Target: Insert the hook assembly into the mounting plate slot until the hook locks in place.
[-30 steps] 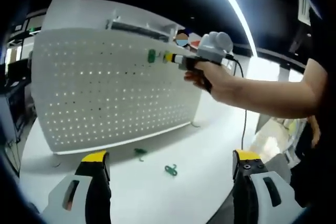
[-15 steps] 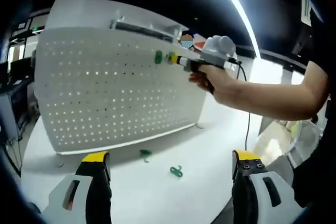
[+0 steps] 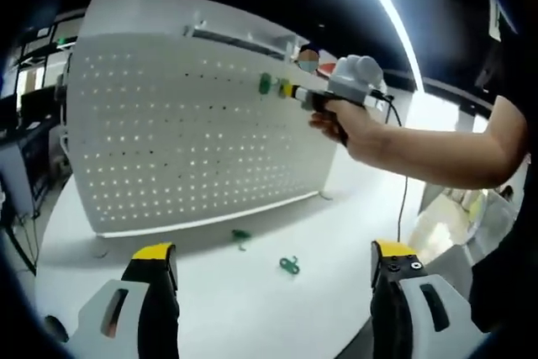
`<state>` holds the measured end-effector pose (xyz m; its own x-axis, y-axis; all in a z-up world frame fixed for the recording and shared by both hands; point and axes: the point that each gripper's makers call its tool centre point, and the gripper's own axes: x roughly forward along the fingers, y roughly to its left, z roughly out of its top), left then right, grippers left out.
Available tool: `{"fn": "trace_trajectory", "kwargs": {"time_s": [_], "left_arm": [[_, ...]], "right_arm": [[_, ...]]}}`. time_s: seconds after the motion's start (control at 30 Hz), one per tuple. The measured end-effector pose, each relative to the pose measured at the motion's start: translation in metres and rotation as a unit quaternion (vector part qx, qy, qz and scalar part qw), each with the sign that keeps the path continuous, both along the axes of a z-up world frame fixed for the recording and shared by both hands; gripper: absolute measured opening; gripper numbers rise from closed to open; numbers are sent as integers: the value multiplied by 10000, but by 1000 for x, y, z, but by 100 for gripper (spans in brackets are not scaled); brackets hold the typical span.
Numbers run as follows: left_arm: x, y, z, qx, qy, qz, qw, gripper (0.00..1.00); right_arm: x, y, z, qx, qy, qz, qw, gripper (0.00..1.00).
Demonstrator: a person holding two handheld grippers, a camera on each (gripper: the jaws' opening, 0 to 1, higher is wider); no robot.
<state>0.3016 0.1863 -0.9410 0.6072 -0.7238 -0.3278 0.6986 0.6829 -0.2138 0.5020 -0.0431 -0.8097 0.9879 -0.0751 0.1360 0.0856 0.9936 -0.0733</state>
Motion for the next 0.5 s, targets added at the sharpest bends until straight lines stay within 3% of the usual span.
{"fn": "trace_trajectory", "kwargs": {"time_s": [0.5], "left_arm": [[-6, 1, -9, 47, 128, -10, 9999, 98]], "right_arm": [[1, -1, 0, -84, 166, 43, 9998, 1]]}}
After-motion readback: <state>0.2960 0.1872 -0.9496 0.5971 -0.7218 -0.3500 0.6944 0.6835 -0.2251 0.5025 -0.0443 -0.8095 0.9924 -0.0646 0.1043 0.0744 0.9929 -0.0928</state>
